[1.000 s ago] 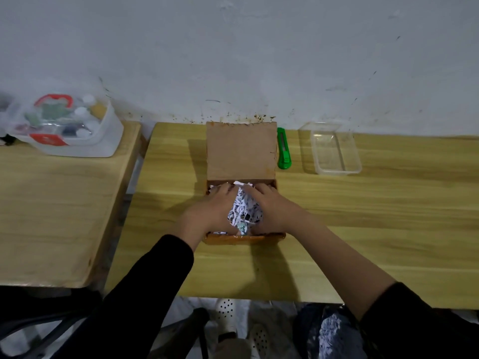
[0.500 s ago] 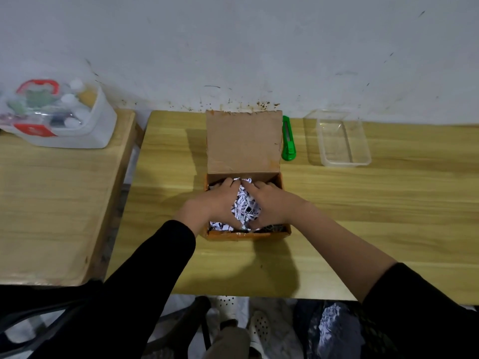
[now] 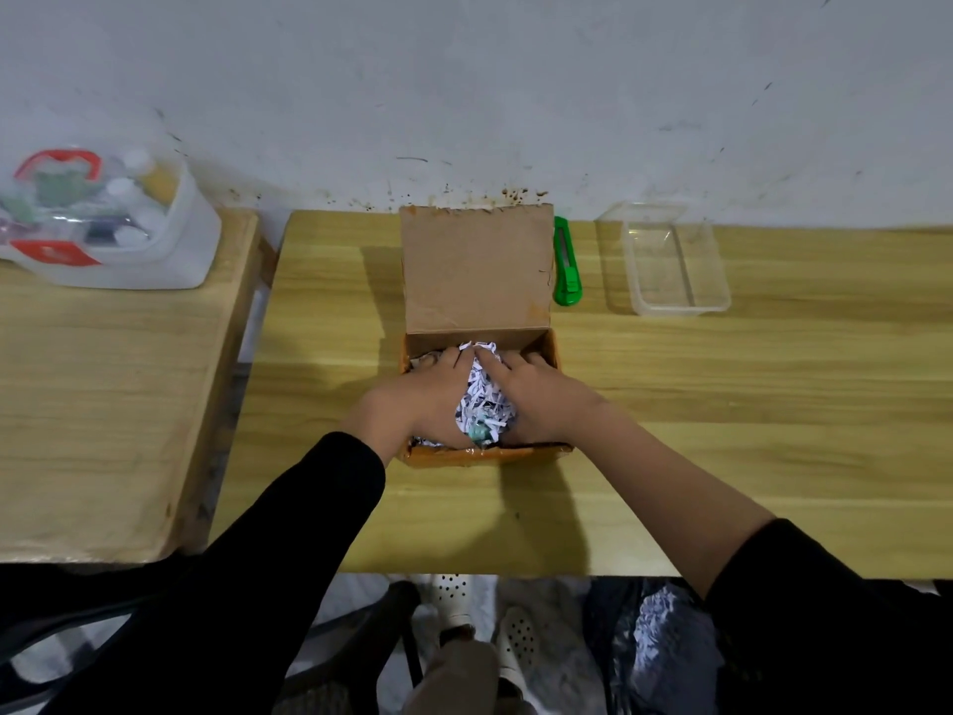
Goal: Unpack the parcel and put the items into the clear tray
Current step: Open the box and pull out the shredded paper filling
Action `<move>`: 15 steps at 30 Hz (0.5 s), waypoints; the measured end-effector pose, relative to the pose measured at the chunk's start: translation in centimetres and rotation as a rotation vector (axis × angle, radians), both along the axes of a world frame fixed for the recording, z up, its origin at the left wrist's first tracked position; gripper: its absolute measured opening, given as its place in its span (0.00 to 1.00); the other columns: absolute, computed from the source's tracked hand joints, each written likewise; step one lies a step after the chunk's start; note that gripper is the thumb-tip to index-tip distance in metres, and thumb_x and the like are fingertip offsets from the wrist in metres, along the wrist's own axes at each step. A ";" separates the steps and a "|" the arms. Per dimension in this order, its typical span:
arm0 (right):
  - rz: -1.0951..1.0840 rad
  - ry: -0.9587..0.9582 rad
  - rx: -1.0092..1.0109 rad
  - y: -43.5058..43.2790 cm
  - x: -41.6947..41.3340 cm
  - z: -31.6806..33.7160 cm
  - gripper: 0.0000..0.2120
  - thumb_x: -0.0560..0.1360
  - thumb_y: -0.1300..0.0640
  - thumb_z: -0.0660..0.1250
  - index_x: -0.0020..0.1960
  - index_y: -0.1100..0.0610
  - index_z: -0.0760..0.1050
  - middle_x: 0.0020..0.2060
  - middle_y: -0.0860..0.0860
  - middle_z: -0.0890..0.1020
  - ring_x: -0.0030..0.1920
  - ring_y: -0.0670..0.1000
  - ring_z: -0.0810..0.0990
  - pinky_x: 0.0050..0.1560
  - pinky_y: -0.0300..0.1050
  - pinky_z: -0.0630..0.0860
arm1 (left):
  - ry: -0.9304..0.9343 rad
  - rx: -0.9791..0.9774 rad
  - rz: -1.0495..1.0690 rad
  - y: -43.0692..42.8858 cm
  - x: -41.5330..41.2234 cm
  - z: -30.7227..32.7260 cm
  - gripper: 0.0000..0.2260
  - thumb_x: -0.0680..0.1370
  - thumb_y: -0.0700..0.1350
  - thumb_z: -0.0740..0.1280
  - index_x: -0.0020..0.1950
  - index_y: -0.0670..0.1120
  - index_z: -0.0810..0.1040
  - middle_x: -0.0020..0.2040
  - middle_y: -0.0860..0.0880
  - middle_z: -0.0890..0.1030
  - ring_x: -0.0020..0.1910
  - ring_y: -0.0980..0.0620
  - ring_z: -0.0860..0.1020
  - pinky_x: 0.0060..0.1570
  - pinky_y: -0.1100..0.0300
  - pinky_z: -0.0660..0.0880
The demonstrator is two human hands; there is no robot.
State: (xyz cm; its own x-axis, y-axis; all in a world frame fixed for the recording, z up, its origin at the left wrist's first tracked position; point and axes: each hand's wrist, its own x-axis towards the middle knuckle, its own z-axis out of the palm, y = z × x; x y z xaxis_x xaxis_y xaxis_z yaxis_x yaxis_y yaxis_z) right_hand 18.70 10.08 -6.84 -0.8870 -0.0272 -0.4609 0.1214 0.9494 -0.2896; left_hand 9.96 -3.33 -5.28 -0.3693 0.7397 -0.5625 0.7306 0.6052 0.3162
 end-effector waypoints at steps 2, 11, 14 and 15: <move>-0.013 -0.005 -0.004 0.0 0.0 -0.1 0.50 0.69 0.48 0.71 0.75 0.55 0.39 0.71 0.60 0.63 0.65 0.64 0.64 0.66 0.55 0.66 | 0.017 0.015 0.009 0.0 0.2 -0.3 0.50 0.68 0.58 0.72 0.76 0.42 0.43 0.73 0.44 0.57 0.72 0.41 0.58 0.68 0.51 0.61; -0.025 0.054 0.040 -0.6 -0.4 -0.3 0.50 0.64 0.43 0.72 0.75 0.56 0.48 0.67 0.60 0.68 0.63 0.64 0.68 0.66 0.57 0.67 | 0.052 0.097 0.072 -0.2 0.6 -1.2 0.42 0.66 0.55 0.73 0.72 0.41 0.56 0.64 0.42 0.67 0.64 0.42 0.68 0.64 0.49 0.68; -0.058 0.063 0.027 -0.7 -0.3 -0.4 0.49 0.64 0.44 0.73 0.75 0.56 0.49 0.67 0.60 0.69 0.63 0.64 0.70 0.65 0.56 0.68 | 0.025 0.130 0.109 -0.2 0.6 -1.1 0.41 0.65 0.52 0.75 0.70 0.41 0.59 0.64 0.41 0.69 0.63 0.43 0.70 0.61 0.49 0.71; -0.068 0.063 0.016 -0.7 -0.2 -0.2 0.48 0.65 0.45 0.72 0.75 0.56 0.48 0.68 0.60 0.68 0.63 0.64 0.69 0.65 0.55 0.68 | 0.016 0.137 0.122 -0.2 0.6 -1.0 0.40 0.64 0.51 0.76 0.69 0.41 0.60 0.64 0.42 0.69 0.62 0.43 0.71 0.60 0.49 0.71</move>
